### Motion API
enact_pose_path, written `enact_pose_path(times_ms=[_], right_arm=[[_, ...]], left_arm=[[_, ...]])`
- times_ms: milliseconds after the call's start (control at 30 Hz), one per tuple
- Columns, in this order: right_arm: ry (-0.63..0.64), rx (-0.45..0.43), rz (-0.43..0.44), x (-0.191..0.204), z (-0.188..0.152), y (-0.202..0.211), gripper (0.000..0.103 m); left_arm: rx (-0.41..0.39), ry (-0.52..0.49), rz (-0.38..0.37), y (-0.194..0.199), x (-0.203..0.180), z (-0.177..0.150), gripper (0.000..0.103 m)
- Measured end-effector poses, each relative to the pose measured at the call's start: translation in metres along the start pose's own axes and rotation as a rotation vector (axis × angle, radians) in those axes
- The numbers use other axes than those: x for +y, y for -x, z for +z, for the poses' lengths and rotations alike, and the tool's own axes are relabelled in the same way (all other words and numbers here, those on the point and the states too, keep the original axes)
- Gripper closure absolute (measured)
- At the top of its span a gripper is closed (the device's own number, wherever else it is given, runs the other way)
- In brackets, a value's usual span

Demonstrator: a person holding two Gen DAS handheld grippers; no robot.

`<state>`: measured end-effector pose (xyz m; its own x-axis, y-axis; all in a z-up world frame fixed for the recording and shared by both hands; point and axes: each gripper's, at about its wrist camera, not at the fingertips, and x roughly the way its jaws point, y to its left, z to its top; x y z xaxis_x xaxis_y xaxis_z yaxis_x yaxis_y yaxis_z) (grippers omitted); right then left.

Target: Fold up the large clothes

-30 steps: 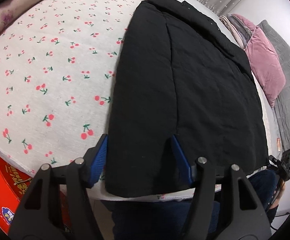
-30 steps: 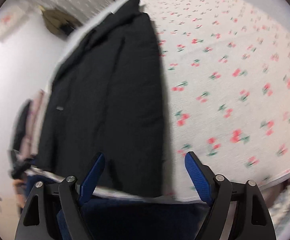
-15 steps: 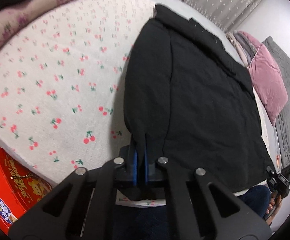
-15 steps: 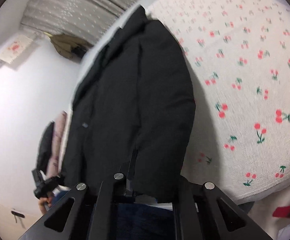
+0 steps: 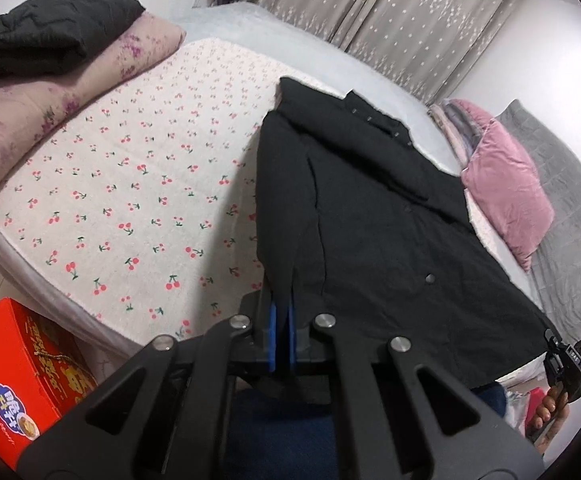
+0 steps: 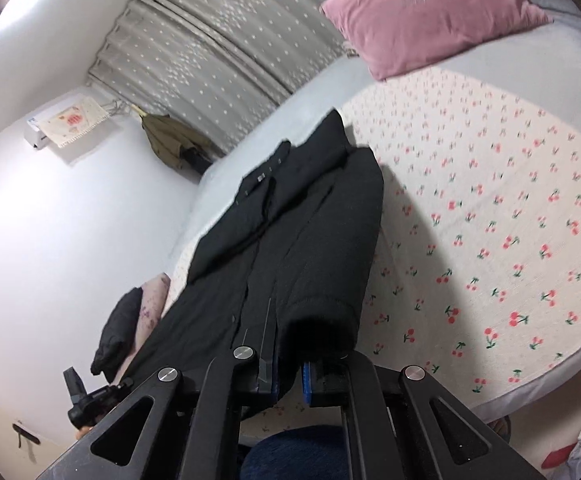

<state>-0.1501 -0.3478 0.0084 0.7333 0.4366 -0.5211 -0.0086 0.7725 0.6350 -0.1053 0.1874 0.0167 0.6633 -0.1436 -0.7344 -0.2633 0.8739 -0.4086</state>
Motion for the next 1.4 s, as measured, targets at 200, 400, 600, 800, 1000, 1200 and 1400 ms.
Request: enact_pose_path(times_ms=[200,400,600,800,1000,1200,1400], right_arm=[[0.045,-0.085,0.040,0.017,-0.007,0.061,0.097],[0.117,-0.194,0.078,0.049,-0.004,0.117,0.097],[0.115,-0.110,-0.015,0.040,-0.001,0.082,0.097],[0.040,-0.060,0.024,0.020,0.010,0.043,0.096],[0.018,-0.090,0.047,0.028,0.049,0.011,0.096],[-0.025,-0.070,0.009,0.030,0.104,-0.068,0.095],[-0.117,0.030,-0.156,-0.015,0.135,-0.168,0.094]], left_arm=[[-0.059,-0.007,-0.074,0.063,-0.012,-0.012,0.098],[-0.174,-0.036,-0.090,0.121,-0.021,-0.017,0.097],[-0.084,-0.027,-0.027,0.070,-0.014,-0.019,0.097],[-0.021,0.064,-0.031,0.034,0.002,-0.006,0.097],[-0.046,0.087,-0.043,0.012,-0.025,0.038,0.097],[-0.014,0.105,-0.030,-0.045,-0.059,0.100,0.096],[0.140,0.202,0.102,-0.151,-0.041,0.124,0.095]])
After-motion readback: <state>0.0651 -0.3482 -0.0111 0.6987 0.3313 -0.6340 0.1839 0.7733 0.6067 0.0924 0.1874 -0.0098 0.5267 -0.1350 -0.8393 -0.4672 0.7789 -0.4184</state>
